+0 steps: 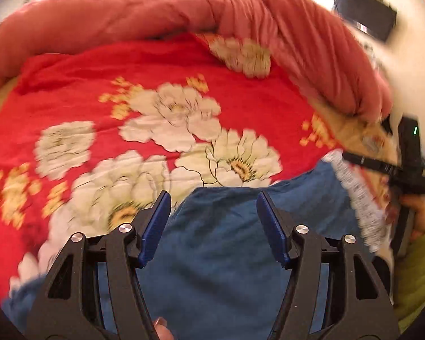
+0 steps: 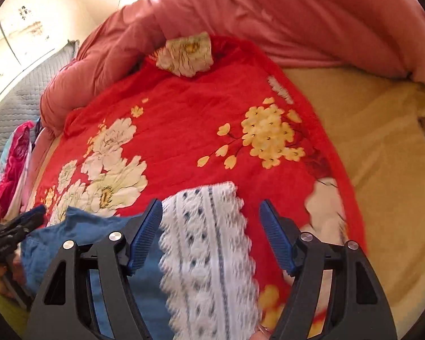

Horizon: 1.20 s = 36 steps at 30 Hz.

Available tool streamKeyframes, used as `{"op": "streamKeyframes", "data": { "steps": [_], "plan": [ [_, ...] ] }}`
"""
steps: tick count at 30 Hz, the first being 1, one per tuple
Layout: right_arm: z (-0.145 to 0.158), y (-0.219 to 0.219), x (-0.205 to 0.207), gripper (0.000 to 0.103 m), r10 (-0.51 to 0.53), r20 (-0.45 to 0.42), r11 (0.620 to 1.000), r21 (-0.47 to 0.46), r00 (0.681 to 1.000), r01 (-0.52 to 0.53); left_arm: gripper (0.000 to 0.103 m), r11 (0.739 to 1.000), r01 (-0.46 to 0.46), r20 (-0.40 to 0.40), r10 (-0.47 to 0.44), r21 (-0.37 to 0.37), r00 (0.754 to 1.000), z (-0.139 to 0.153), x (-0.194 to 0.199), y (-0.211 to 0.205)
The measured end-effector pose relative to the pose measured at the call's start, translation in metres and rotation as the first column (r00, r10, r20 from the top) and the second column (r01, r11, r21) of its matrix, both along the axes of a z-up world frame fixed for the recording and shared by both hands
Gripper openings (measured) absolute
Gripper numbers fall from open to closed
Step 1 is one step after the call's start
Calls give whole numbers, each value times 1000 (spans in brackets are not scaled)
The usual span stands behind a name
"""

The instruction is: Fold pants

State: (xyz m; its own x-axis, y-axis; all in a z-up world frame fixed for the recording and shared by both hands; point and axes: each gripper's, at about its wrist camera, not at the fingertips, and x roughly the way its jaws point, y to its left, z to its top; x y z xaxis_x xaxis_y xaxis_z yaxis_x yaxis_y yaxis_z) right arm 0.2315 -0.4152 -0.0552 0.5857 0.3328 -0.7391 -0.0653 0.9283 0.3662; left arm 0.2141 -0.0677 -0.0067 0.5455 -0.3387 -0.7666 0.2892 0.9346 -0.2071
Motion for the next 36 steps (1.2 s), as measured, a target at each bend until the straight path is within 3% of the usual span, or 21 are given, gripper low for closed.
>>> {"op": "streamKeyframes", "data": {
  "steps": [4, 7, 8, 9, 10, 11, 12, 18, 21, 23, 25, 28, 30, 32, 34, 36],
  "plan": [
    [-29, -1, 14, 55, 52, -70, 995, 84, 996, -46, 56, 998, 11, -69, -7, 57, 998, -35, 24, -1],
    [-30, -1, 4, 41, 67, -18, 994, 90, 998, -65, 61, 998, 48, -104, -43, 44, 994, -51, 33, -2],
    [-29, -1, -1, 26, 85, 0, 991, 106, 996, -84, 61, 998, 53, -106, -50, 26, 993, -52, 34, -2],
    [-28, -1, -6, 19, 104, 18, 986, 131, 994, -106, 61, 998, 57, -108, -57, -3, 993, -53, 34, -2],
    [-27, -1, -11, 18, 112, 37, 983, 142, 993, -116, 50, 998, 59, -115, -61, -18, 992, -53, 34, -3],
    [-26, 0, -17, 17, 114, 61, 983, 135, 992, -122, 17, 997, 65, -123, -70, -45, 990, -52, 34, -4],
    [-24, 1, -22, 16, 113, 78, 984, 126, 991, -122, 7, 994, 75, -124, -84, -74, 989, -50, 32, -5],
    [2, -10, -45, 16, 67, 210, 981, 163, 975, -102, 4, 997, 40, 25, -38, -69, 999, -21, 19, -6],
    [-4, 3, -28, 16, 78, 147, 996, 39, 986, -84, 5, 999, 39, 10, -39, 4, 999, -33, 23, -16],
    [-17, 10, -17, 18, 78, 76, 997, -28, 994, -76, 10, 999, 25, -7, -25, 36, 1000, -46, 27, -17],
    [-23, 13, -14, 24, 60, 59, 995, -81, 996, -55, 11, 1000, 3, -16, -2, 28, 1000, -53, 30, -12],
    [-21, 9, -18, 41, 16, 73, 994, -112, 997, -8, 16, 1000, -16, -5, 17, 16, 1000, -52, 29, -6],
    [-19, 5, -23, 46, -15, 88, 992, -121, 996, 26, 21, 999, -37, 6, 37, 16, 999, -51, 27, -2],
    [-13, -2, -34, 57, -65, 127, 985, -149, 990, 84, 36, 999, -52, 17, 52, 15, 998, -48, 24, 2],
    [-4, -10, -45, 59, -109, 165, 977, -164, 980, 136, 47, 996, -79, 3, 78, 31, 997, -46, 21, 9],
    [4, -17, -55, 59, -146, 197, 967, -177, 970, 181, 50, 994, -101, 12, 101, 34, 995, -40, 14, 17]
  ]
}}
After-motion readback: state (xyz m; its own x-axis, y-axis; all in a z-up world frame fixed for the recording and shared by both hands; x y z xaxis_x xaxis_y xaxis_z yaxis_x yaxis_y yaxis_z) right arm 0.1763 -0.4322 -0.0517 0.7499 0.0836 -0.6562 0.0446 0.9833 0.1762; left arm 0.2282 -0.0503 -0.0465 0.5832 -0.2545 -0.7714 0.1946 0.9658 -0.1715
